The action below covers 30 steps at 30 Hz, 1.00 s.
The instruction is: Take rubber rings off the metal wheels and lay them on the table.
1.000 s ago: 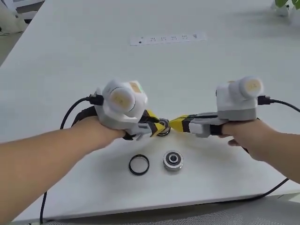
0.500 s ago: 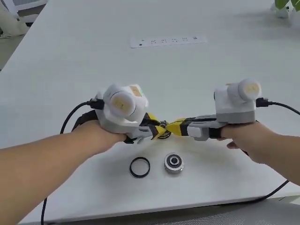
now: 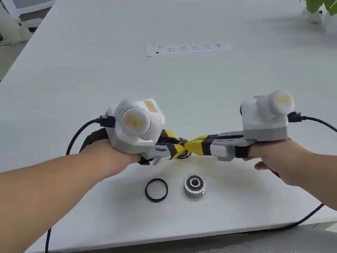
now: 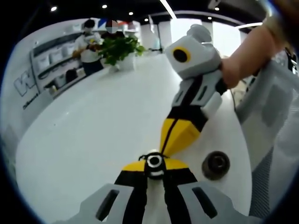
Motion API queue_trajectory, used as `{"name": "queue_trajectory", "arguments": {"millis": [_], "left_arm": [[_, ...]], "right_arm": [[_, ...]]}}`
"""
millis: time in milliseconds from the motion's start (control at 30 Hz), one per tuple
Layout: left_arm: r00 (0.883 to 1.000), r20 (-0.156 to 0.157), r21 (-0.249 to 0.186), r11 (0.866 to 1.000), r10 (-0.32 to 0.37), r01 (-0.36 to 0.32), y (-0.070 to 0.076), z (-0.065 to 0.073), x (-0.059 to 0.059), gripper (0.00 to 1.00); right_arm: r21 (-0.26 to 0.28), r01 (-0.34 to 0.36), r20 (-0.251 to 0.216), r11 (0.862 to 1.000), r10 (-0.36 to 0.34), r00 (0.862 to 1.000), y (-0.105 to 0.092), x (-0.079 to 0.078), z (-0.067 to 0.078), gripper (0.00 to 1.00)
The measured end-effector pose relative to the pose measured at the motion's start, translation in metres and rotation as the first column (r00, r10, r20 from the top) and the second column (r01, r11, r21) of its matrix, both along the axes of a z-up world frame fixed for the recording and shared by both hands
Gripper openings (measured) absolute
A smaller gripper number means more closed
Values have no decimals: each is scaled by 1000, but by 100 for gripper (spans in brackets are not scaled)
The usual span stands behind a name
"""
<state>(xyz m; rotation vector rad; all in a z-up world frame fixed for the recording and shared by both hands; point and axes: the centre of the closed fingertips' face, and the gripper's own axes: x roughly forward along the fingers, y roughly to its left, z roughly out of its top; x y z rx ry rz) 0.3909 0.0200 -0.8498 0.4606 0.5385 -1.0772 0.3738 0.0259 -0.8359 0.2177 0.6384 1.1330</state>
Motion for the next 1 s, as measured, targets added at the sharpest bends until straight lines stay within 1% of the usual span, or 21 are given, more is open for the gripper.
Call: {"name": "queue_trajectory", "arguments": {"millis": [200,300,400,467,600,667,833,900,1000], "left_arm": [[1000,1,-3,1000,3,-3,0,0,1,12],[1000,1,-5,1000,6,-6,0,0,1,12],[1000,0,-7,1000,11,-11,0,0,1,12],[1000,0,-8,1000,9,-9,0,0,1,13],[1000,-4,-8,1000,14,-14,0,1,1,13],[1000,-4,-8,1000,13,-13,0,0,1,13],[1000,-8,-6,1000,11,-11,0,1,1,13],[1000,-11,-3,1000,11,-11,0,1,2,13],[1000,-18,-7,1000,18,-18,0,1,1,14]], "right_arm": [[14,-19,-9,1000,19,1000,1,-5,3,0],[9,-18,-6,1000,18,1000,1,-4,3,0],[-15,3,11,1000,-3,1000,-1,1,1,0],[-59,6,48,998,-4,999,-3,4,-4,0],[-63,9,54,998,-6,999,-2,4,-4,0],[-71,7,70,997,-2,998,-2,5,-3,0],[-84,3,85,996,4,996,-2,6,-2,0],[-85,13,73,996,-7,997,-3,7,-3,0],[-84,21,74,996,-15,997,-5,8,-2,0]]}}
